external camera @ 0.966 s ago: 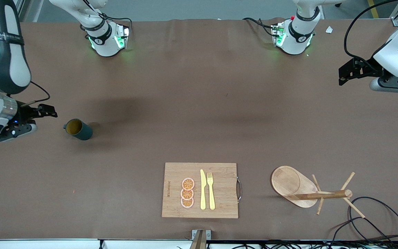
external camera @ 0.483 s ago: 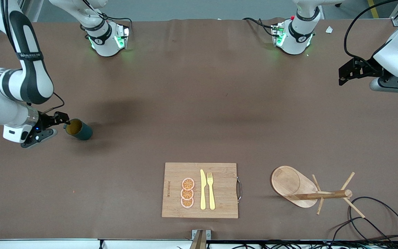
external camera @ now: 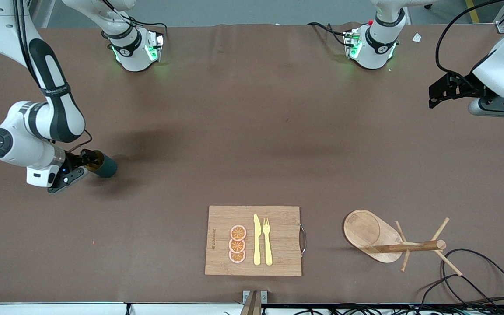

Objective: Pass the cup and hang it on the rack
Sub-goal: 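Grasp the teal mug rim with the right gripper and lift it, then carry the mug to the table middle, lower it, open the right gripper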

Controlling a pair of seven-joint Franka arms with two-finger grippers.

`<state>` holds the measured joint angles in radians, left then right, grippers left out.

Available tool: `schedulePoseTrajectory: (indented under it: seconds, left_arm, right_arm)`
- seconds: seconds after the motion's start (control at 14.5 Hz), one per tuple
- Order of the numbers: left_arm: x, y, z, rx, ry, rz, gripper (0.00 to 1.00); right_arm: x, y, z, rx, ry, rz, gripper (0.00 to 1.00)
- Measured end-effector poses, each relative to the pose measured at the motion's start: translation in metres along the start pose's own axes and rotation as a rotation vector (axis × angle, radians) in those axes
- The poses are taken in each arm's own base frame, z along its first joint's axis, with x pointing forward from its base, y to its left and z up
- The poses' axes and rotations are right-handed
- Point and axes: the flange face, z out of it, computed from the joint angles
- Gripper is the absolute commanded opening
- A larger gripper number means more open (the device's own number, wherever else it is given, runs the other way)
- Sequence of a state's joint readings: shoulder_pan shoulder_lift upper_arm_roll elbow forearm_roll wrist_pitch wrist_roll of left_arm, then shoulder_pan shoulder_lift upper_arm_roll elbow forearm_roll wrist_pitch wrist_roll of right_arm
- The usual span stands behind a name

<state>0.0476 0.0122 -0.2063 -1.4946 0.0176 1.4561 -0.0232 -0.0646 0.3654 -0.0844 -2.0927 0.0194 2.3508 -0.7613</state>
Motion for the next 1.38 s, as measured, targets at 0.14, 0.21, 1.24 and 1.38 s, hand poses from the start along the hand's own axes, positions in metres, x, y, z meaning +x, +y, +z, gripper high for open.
schedulePoseTrajectory:
  seconds: [0.14, 0.21, 1.24, 1.38]
  left_arm:
    - [0.000, 0.000, 0.000, 0.000, 0.000, 0.000, 1.00]
    - [0.000, 0.000, 0.000, 0.000, 0.000, 0.000, 1.00]
    - [0.002, 0.001, 0.003, -0.001, -0.006, 0.003, 1.00]
    - [0.003, 0.002, 0.005, -0.002, -0.008, 0.004, 1.00]
  right_arm:
    - [-0.005, -0.004, 0.011, 0.006, -0.008, -0.009, 0.48]
    - [-0.006, -0.005, 0.013, 0.008, -0.010, -0.023, 0.22]
    - [0.033, -0.042, -0.055, 0.047, -0.064, 0.057, 0.00]
    - [0.054, -0.085, -0.075, 0.042, -0.080, 0.116, 0.00]
